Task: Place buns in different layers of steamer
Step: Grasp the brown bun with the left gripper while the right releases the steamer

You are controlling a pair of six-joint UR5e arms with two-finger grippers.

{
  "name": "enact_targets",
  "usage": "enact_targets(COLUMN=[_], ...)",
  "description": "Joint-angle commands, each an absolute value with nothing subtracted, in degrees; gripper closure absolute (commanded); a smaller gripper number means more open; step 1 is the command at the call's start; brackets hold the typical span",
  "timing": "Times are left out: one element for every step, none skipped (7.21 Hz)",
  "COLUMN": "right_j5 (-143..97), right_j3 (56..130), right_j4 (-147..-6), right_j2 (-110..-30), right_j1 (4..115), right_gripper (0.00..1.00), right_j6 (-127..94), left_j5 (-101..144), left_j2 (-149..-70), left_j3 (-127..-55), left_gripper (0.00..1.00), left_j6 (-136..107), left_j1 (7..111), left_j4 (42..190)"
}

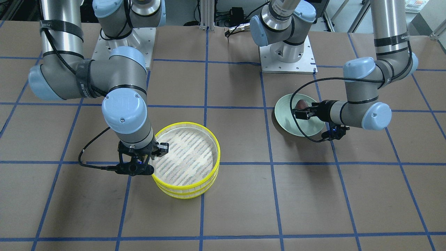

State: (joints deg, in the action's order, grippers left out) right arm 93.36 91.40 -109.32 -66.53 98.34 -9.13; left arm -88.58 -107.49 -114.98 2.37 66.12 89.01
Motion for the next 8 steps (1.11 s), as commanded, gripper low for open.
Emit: enact_targets(right_j5=[93.1,93.0,92.6,89.3,88.9,88.9,88.1,86.8], right_j3=[90.4,90.4,90.4,90.1,88.7,85.7,83.9,81.9], right_j4=[-109.0,-107.8,-103.9,-100.8,-96.7,-91.3,-89.4,-89.0], right_j2=[-69.9,-73.4,-77.7,-80.8,-83.6,-86.1,-88.0,-88.3], right_j1=[98.3,97.9,97.3,96.9,96.2,96.2,96.2,96.2], right_gripper=[0.0,0.0,0.0,0.0,0.0,0.0,0.0,0.0], right_j6=[-9.1,-9.1,-8.9,-7.1,-7.0,-6.9,-6.9,-7.0], left_j5=[-88.7,-88.8,-89.1,-89.4,-89.4,-89.4,-89.1,-88.6], left_j2=[-109.2,-109.5,-109.5,-109.8,-109.6,-108.9,-108.1,-106.9], left_j3=[-115.5,-115.6,-115.1,-115.1,-114.8,-114.4,-113.1,-109.7], left_gripper=[0.08,0.11,0.6,1.0,1.0,1.0,1.0,1.0], left_j6=[2.5,2.5,3.3,4.4,5.0,5.0,4.8,5.1], left_j1=[66.0,66.0,66.0,66.0,66.0,66.0,66.1,67.3], left_j4=[88.1,88.1,88.2,89.0,90.9,91.1,91.7,94.8])
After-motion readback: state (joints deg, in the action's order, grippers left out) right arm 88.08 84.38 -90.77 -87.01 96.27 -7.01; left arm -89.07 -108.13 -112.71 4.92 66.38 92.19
